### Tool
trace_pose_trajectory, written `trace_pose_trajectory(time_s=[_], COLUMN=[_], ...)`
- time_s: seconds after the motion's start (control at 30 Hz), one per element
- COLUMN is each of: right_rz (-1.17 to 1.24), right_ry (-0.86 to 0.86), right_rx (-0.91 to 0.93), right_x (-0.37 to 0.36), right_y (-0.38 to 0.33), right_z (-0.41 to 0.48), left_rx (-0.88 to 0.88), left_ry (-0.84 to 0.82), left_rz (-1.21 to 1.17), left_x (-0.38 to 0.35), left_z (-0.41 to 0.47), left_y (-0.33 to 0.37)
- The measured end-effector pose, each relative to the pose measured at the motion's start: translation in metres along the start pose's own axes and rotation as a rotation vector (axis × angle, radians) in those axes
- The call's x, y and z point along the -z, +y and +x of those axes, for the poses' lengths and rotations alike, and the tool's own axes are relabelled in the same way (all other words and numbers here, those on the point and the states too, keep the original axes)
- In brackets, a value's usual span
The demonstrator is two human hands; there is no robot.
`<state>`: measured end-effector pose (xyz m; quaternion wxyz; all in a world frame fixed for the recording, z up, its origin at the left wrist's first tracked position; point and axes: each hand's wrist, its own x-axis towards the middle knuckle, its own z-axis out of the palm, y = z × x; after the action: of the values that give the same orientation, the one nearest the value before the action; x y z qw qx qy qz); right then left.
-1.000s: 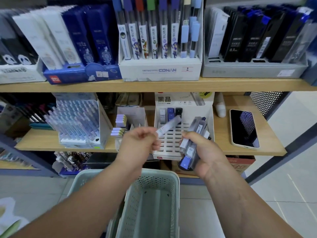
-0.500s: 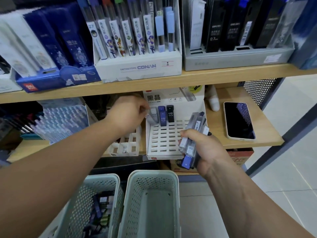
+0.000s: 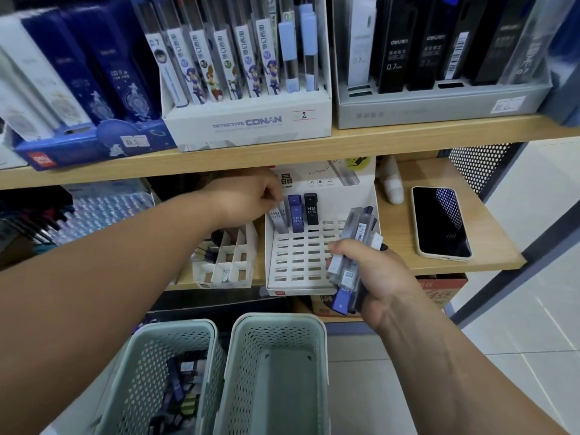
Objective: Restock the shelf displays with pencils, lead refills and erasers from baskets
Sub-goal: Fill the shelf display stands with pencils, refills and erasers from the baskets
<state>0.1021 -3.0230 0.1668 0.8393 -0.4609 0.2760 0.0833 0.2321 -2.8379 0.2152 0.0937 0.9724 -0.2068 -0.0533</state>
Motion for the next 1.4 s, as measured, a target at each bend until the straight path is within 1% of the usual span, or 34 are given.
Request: trace_pose_trajectory(time_s=[0.13, 0.27, 0.33, 0.4, 0.47, 0.5, 0.53, 0.63, 0.7, 0.77, 0.93, 1.17, 1.3, 1.4], right_rz=[-0.012, -0.018, -0.010, -0.001, 0.015, 0.026, 0.031, -0.004, -0.028, -0.052, -0.078, -0.082, -0.081, -0.093], right_ry=[-0.006, -0.011, -0.023, -0.032, -0.031, -0.031, -0.031, -0.019, -0.021, -0.039, -0.056, -0.075, -0.032, 0.023], right_rx=[-0.007, -0.008, -0.007, -0.004, -0.003, -0.001, 0.001, -0.001, -0.003, -0.008, 0.007, 0.007, 0.010, 0.013], right_x=[0.000, 0.000, 0.000, -0.002, -0.005, -0.006, -0.008, -0.013, -0.016, -0.019, -0.021, -0.021, -0.020, -0.018], right_y=[0.001, 0.002, 0.003, 0.003, 0.003, 0.003, 0.003, 0.006, 0.009, 0.011, 0.019, 0.017, 0.014, 0.014], right_z=[0.000, 0.001, 0.001, 0.000, 0.000, 0.000, -0.001, -0.001, -0.002, -0.003, -0.010, -0.012, -0.011, -0.007], left_rx=[-0.014, 0.003, -0.024, -0.062, -0.079, -0.063, -0.008, 0.203, 0.296, 0.366, 0.513, 0.600, 0.570, 0.572], left_ry=[0.067, 0.225, 0.274, 0.370, 0.452, 0.449, 0.401, 0.190, 0.121, 0.112, 0.165, 0.139, 0.170, 0.263], left_rz=[0.025, -0.013, 0.017, 0.028, -0.076, -0.188, -0.348, -0.874, -1.071, -1.197, -1.378, -1.604, -1.619, -1.556], left_x=[-0.016, -0.029, -0.033, -0.036, -0.040, -0.043, -0.046, -0.057, -0.066, -0.072, -0.076, -0.073, -0.069, -0.062], left_z=[-0.001, -0.003, -0.003, -0.010, -0.024, -0.035, -0.047, -0.080, -0.094, -0.102, -0.112, -0.113, -0.110, -0.105], left_y=[0.001, 0.001, -0.001, 0.000, 0.008, 0.015, 0.024, 0.050, 0.061, 0.067, 0.075, 0.069, 0.056, 0.043])
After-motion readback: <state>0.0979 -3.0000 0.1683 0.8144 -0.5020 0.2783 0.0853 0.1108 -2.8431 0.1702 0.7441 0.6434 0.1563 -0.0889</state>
